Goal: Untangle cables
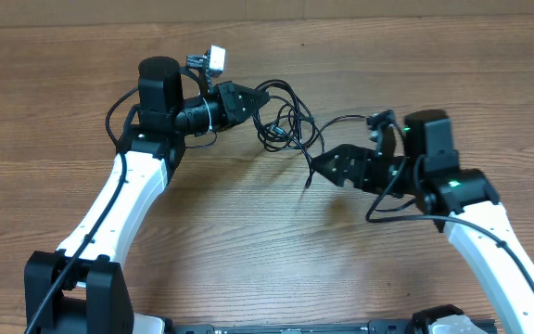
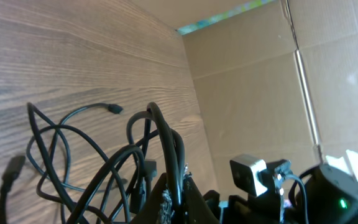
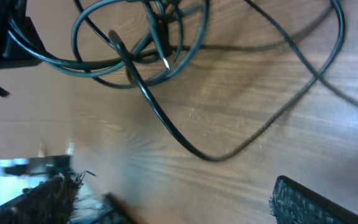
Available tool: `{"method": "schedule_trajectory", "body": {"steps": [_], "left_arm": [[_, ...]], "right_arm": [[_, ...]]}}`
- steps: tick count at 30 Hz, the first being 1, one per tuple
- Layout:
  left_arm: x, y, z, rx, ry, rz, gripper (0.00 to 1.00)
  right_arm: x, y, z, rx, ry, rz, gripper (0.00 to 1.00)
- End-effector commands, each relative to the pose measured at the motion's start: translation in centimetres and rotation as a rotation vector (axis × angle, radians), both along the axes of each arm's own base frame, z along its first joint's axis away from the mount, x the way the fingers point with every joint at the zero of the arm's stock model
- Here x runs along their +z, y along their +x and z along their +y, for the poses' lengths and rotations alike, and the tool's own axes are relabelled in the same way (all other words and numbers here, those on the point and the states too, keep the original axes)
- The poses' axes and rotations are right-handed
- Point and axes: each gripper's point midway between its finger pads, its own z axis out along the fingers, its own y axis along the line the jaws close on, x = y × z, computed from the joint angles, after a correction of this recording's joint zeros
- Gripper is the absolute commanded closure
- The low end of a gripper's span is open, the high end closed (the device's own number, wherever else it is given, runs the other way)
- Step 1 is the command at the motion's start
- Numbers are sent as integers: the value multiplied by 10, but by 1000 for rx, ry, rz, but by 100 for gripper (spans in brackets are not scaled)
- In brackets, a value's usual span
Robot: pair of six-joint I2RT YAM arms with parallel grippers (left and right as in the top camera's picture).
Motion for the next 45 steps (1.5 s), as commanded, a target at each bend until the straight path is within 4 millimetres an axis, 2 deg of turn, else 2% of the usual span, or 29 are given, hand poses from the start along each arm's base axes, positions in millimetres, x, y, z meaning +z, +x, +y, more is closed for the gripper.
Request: {"method": "schedule_trajectory", "body": {"steps": [1, 4, 6, 10, 11, 13, 15, 18, 20, 21, 22, 23, 24, 25, 28, 30, 34, 39, 45], "left_arm": [[22, -7, -5, -17, -60, 31, 96], [27, -11, -7, -37, -92, 55, 96], [36, -14, -10, -68, -119, 33, 96], [52, -12, -6, -95, -143, -55, 96], [53, -10, -2, -86, -139, -72, 96], [53, -4, 9, -65, -122, -110, 96], [51, 1, 20, -47, -95, -152, 96], [41, 6, 38, -14, -61, -152, 96], [22, 9, 54, 26, -2, -116, 96], [14, 10, 56, 41, 18, -93, 95], [8, 10, 58, 55, 36, -70, 95], [1, 9, 57, 69, 52, -37, 95], [-6, 8, 54, 76, 67, -9, 95], [-9, 6, 49, 73, 80, 0, 96], [-12, -4, 26, -2, 119, -60, 95], [-11, -13, 7, -61, 133, -98, 95], [-8, -25, -17, -126, 123, -125, 96], [4, -30, -33, -124, 38, -34, 96], [23, -40, -50, -155, -79, 71, 96]], "right_arm": [[1, 13, 19, 13, -63, -87, 7], [-11, 22, 35, 22, -113, -125, 13], [-28, 24, 42, 23, -162, -115, 23], [-66, 22, 38, 14, -258, -28, 77], [-72, 19, 35, 12, -274, 0, 87], [-80, 17, 19, -43, -313, 59, 96], [-83, 18, -6, -137, -363, 113, 96], [-83, 20, -65, -332, -478, 177, 96], [-74, 16, -121, -495, -509, 230, 96], [-70, 17, -125, -509, -474, 238, 96], [-66, 17, -124, -507, -431, 244, 95], [-60, 18, -117, -485, -353, 250, 89], [-56, 19, -109, -457, -292, 251, 80], [-50, 20, -97, -415, -227, 247, 63], [-33, 22, -69, -310, -81, 224, 39], [-22, 21, -52, -247, -9, 207, 27], [-13, 17, -32, -177, 46, 194, 20], [-10, 14, -13, -165, 71, 217, 18], [-18, 26, -5, -341, 13, 239, 7]]}}
